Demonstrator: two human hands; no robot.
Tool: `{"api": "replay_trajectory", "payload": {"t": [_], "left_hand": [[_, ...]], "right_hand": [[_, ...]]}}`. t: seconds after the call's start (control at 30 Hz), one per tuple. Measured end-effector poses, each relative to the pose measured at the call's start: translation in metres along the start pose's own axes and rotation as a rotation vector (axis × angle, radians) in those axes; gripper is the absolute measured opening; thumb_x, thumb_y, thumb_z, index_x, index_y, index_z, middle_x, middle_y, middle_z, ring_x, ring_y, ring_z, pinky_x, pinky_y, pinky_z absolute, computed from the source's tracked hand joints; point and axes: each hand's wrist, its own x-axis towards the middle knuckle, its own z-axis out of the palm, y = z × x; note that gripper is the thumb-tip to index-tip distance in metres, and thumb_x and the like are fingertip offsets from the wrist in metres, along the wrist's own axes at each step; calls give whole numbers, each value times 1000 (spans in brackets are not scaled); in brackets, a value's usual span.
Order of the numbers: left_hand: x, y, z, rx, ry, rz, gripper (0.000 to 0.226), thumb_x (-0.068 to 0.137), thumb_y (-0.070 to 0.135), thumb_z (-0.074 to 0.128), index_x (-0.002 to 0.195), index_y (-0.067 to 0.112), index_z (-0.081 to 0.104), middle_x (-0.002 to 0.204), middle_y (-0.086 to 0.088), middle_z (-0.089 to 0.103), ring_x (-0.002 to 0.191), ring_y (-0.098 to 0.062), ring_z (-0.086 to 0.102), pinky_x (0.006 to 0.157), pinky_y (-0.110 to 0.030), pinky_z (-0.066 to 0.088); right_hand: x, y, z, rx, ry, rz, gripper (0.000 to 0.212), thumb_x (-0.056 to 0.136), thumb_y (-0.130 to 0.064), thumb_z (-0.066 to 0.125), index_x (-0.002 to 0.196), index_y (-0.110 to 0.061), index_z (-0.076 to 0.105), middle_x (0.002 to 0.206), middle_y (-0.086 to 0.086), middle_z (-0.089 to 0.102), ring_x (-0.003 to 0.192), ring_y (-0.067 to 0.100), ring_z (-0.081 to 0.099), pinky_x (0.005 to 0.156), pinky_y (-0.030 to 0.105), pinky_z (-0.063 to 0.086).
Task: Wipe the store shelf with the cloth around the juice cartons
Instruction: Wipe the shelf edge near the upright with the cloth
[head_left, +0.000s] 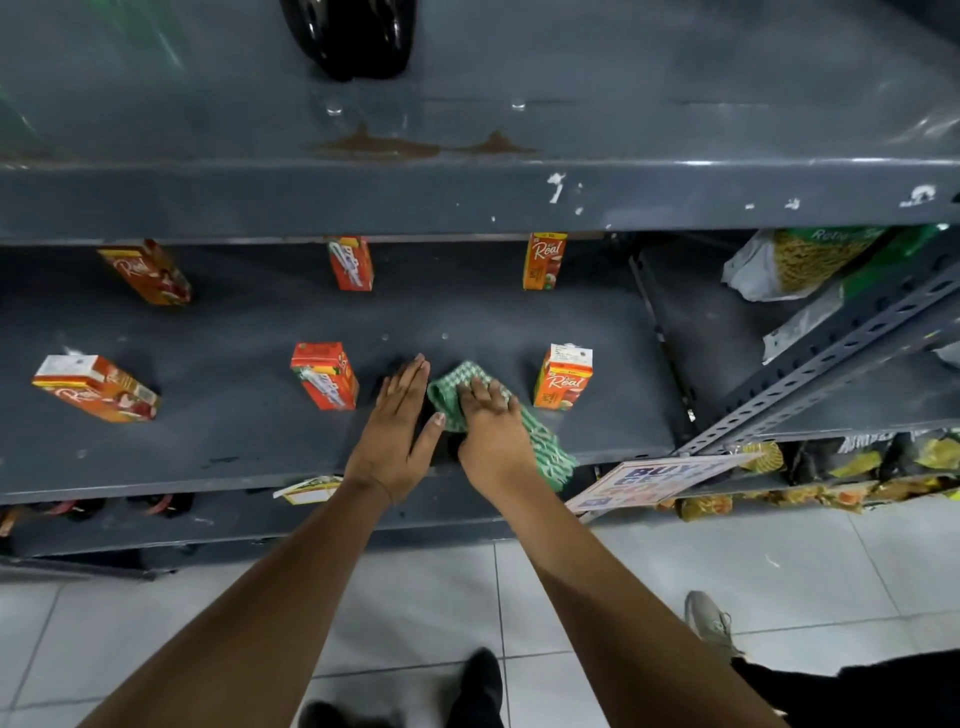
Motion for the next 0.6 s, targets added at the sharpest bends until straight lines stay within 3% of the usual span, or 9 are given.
{"api": "replay_trajectory", "payload": {"t": [0.07,0.13,0.2,0.27,0.33,0.4,0.5,0.53,0.6], "left_hand": [[-1,0,1,3,0,4,68,99,47,28,157,11,20,164,-4,17,152,-24,11,124,-41,10],[0,-2,2,35,-8,9,68,101,50,27,156,9,23,163,-7,21,151,-26,15,123,-42,12],[1,-4,3,112,-45,42,72,101,56,19,154,7,27,161,-9,27,150,-29,20,123,-42,11],[2,-1,5,220,-84,101,74,101,56,18,152,5,33,158,-12,34,148,-30,25,123,-40,10],[2,1,7,287,-101,139,68,101,50,27,149,4,38,156,-12,39,146,-31,29,122,-40,11],[2,1,9,319,-95,140,64,100,46,32,149,5,39,155,-10,40,146,-31,30,122,-42,15],[0,0,11,356,-86,141,64,99,45,33,150,6,38,157,-8,38,146,-30,30,122,-44,18],[0,0,13,356,-82,143,64,99,45,33,150,6,39,156,-8,39,146,-30,30,121,-45,18],[2,1,13,342,-48,115,62,98,44,35,146,6,45,153,-9,44,143,-30,35,121,-46,20]], "right_hand": [[-29,6,-4,18,-60,-24,70,83,-1,48,148,-16,27,158,6,22,147,26,15,121,39,14],[-55,13,-14,50,-147,-33,66,80,1,48,142,-22,40,151,5,38,140,29,33,115,38,29],[-81,20,-29,158,-198,-6,56,77,0,47,126,-25,56,131,6,59,118,32,55,100,37,46],[-99,30,-46,285,-163,47,52,75,3,44,116,-22,61,114,10,67,105,33,61,89,36,51],[-100,41,-55,248,-51,126,57,77,5,42,126,-23,55,117,12,64,103,34,61,89,38,52],[-89,49,-50,130,9,196,68,79,6,42,140,-25,41,140,10,50,119,33,54,100,39,46],[-81,47,-27,-71,-86,66,77,80,2,44,150,-17,18,160,11,12,146,31,15,120,41,13],[-82,48,-24,-65,-111,23,76,81,1,43,150,-17,19,161,10,10,147,30,11,120,39,11],[-87,56,-31,64,-139,17,71,79,4,42,143,-27,37,155,6,31,140,30,31,114,36,28]]}}
